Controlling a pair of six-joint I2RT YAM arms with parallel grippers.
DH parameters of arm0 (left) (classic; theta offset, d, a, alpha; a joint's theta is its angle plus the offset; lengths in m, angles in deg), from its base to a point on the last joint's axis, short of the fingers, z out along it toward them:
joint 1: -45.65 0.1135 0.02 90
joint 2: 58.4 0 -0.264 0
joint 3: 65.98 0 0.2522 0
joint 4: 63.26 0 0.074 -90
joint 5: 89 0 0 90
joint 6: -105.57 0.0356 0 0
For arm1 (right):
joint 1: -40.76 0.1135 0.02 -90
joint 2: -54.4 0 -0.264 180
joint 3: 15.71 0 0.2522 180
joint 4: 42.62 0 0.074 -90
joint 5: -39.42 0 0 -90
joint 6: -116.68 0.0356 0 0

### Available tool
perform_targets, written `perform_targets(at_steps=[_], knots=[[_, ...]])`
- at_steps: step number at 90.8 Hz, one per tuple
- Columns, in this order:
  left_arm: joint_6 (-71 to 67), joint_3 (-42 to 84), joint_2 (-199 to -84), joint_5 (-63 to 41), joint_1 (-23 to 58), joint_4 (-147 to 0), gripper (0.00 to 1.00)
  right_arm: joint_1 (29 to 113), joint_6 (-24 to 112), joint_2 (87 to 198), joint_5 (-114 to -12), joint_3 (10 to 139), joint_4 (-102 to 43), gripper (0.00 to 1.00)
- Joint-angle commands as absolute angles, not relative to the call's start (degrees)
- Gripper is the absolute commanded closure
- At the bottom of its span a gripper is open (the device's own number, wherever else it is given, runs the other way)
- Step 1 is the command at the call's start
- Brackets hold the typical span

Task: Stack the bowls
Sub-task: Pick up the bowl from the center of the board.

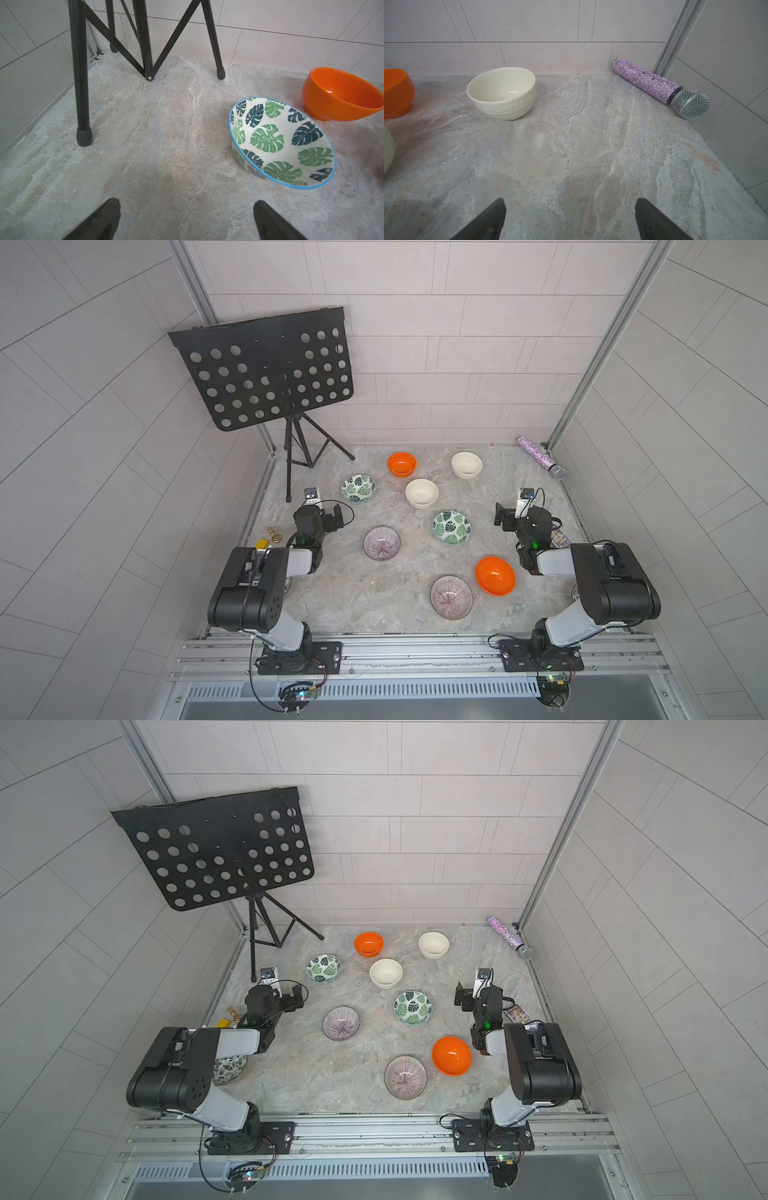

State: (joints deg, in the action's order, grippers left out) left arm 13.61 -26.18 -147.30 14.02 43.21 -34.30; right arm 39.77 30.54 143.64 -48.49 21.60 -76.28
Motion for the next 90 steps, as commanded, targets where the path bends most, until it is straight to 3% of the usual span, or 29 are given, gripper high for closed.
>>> perform_targets(at_steps=[1, 85, 90], knots=[[13.46, -26.73, -146.26, 13.4, 43.11, -34.78, 0.0, 39.89, 30.99, 142.43, -48.75, 21.17, -76.07, 0.0], [13.16, -26.52, -145.98, 13.05, 43.37, -35.44, 0.0, 39.81, 31.08, 141.96, -50.03, 21.33, -76.92, 0.0], [12.51, -23.82, -144.45, 15.58, 43.36, -38.81, 0.0, 39.91, 30.24, 135.95, -50.3, 25.46, -65.23, 0.0]])
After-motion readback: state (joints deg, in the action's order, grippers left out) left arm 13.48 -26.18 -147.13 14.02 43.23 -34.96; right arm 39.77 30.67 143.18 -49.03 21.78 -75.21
